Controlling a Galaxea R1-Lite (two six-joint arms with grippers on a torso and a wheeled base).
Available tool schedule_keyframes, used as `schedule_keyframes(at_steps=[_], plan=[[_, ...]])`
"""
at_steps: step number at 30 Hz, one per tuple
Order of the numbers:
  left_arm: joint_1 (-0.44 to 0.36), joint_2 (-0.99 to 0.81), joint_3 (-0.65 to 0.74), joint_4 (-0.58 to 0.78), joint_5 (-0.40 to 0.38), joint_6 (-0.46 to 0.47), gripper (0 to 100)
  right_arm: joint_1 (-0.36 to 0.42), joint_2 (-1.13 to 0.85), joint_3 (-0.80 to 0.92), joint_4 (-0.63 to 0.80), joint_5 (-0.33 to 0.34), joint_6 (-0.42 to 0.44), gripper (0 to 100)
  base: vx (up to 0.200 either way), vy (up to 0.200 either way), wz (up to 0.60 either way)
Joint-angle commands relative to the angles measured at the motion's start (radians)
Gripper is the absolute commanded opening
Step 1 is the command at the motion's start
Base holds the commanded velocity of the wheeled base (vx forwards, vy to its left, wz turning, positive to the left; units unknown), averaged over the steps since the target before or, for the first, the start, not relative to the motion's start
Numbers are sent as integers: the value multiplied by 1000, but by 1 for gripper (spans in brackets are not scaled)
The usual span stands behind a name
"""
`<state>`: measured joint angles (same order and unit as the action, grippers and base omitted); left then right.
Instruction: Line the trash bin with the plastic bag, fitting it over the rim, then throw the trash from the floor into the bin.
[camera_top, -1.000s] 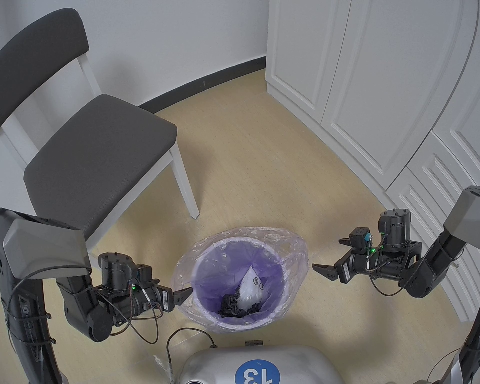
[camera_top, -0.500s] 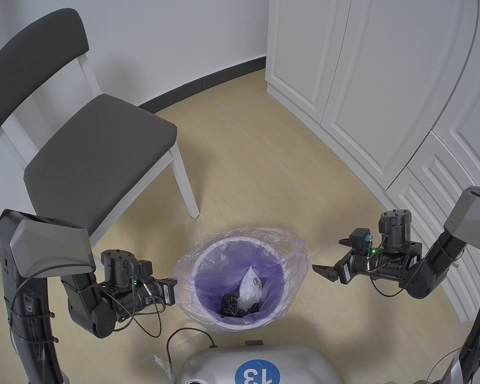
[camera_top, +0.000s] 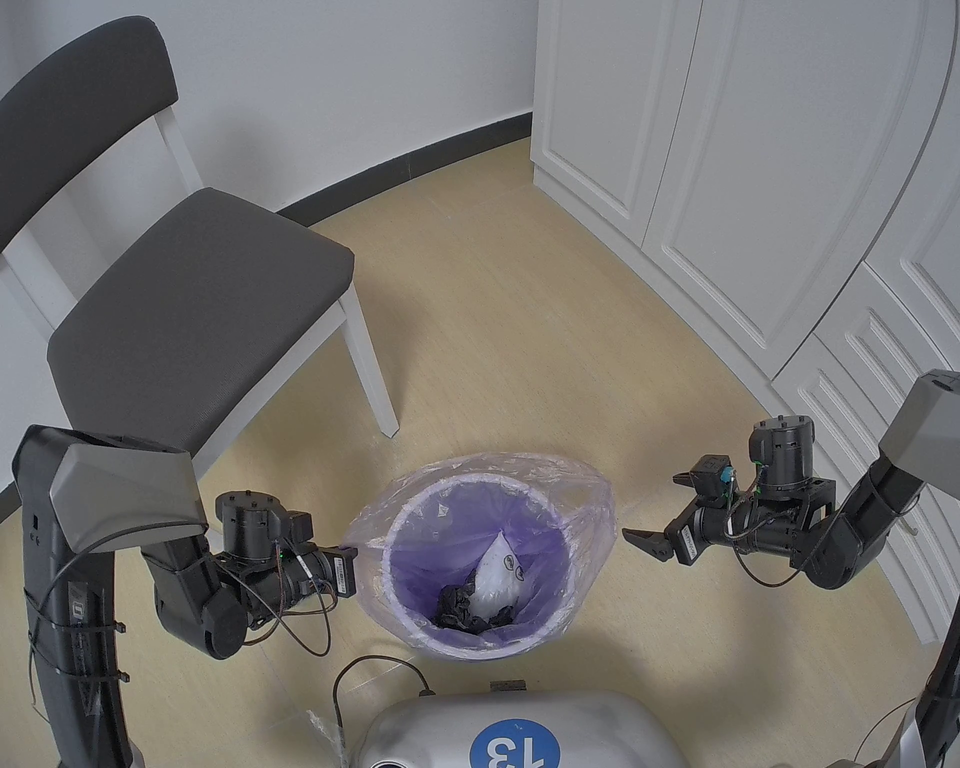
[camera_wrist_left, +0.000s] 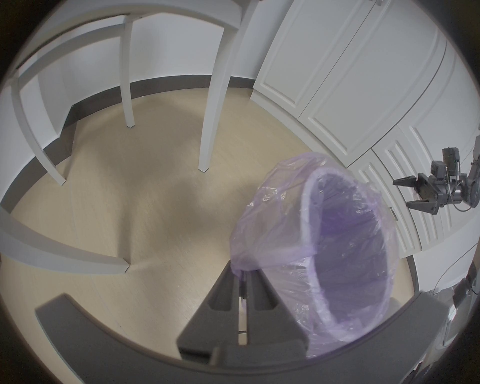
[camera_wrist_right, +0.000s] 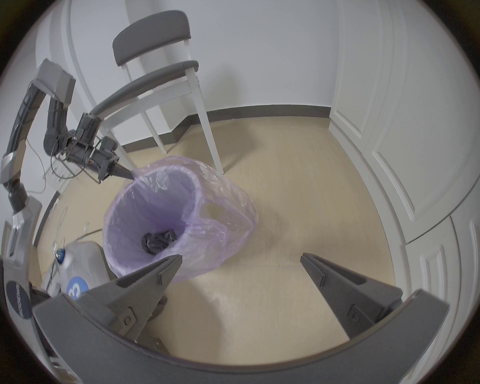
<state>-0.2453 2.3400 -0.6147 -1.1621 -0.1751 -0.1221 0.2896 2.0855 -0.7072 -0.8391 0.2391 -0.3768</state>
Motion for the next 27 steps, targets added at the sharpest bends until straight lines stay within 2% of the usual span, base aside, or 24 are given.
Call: schedule_keyframes(at_steps=[1,4,9,16,20,23,27], plan=[[9,53,-163,162,-3,41,0,-35,10,-98,146,0,-123,100,0,0,0],[9,55,-270,305,-14,42,0,-50,10,-164,252,3,-186,100,0,0,0],[11,65,-364,423,-18,78,0,-66,18,-202,299,43,-263,100,0,0,0],[9,10,-335,417,-18,72,0,-52,27,-230,307,98,-343,100,0,0,0],[9,-14,-310,417,-18,70,0,-32,42,-270,391,135,-398,100,0,0,0],[9,-19,-297,415,-18,72,0,0,59,-308,453,154,-404,100,0,0,0],[1,-16,-295,415,-17,72,0,29,110,-363,459,154,-404,100,0,0,0]])
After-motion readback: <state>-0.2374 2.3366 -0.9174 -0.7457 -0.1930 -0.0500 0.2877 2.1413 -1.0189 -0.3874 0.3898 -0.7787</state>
